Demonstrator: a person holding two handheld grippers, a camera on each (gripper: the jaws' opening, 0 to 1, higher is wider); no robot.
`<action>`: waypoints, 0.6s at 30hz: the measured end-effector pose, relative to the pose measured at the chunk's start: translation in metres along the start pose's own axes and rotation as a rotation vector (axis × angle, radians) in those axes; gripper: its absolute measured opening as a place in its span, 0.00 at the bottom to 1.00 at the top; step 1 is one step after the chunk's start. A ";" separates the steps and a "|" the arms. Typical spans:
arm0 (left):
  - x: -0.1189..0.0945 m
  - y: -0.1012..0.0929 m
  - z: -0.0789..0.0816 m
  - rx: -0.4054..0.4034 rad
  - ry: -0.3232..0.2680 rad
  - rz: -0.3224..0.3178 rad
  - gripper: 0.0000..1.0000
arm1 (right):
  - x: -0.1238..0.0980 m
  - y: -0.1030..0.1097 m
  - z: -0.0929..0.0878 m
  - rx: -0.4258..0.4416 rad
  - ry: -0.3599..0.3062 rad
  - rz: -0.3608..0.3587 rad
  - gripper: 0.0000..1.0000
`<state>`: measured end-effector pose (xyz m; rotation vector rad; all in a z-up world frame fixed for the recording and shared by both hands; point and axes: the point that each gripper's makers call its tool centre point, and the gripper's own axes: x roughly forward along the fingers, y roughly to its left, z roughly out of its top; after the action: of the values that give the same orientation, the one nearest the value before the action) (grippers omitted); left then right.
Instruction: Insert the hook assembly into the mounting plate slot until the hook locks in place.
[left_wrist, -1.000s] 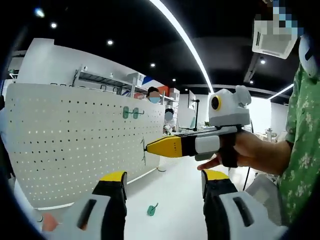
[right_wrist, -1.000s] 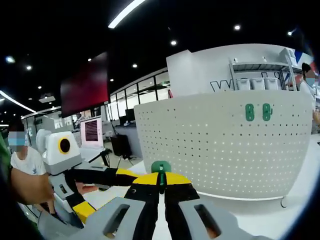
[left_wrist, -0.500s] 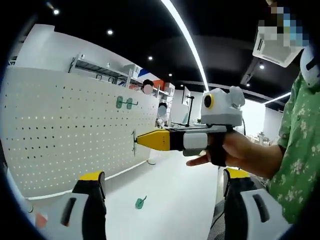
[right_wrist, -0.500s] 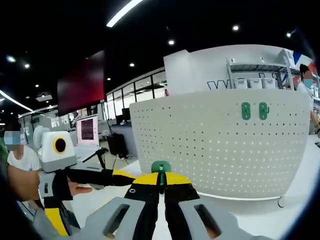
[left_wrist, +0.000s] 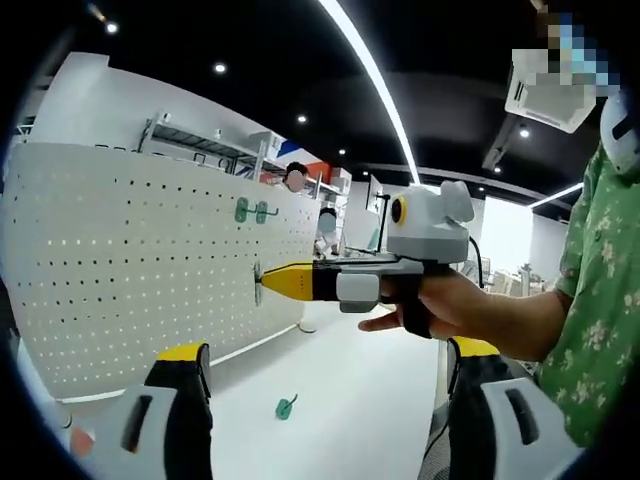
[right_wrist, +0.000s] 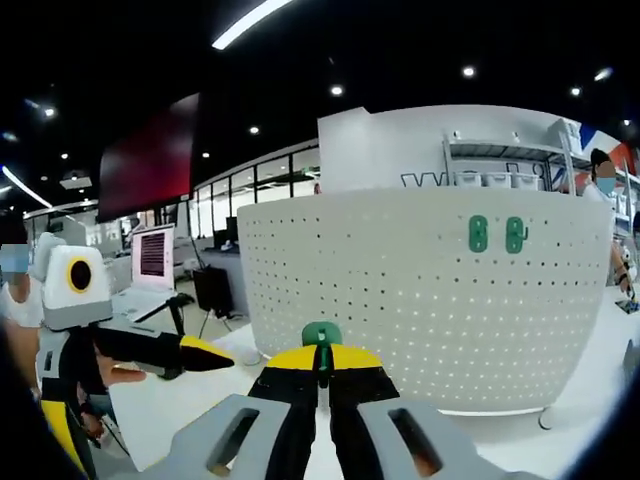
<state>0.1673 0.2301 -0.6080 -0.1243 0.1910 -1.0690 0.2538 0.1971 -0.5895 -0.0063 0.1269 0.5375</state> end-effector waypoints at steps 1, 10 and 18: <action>-0.002 0.001 0.001 0.003 -0.002 0.008 1.00 | 0.001 -0.001 0.000 -0.001 -0.001 -0.004 0.01; -0.013 0.014 0.003 0.014 -0.010 0.053 1.00 | 0.014 -0.016 0.014 -0.028 -0.038 -0.078 0.01; -0.015 0.017 0.001 0.013 -0.004 0.056 1.00 | 0.024 -0.040 0.037 -0.089 -0.089 -0.182 0.01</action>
<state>0.1749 0.2512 -0.6091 -0.1093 0.1828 -1.0137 0.2991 0.1768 -0.5566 -0.0801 0.0150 0.3609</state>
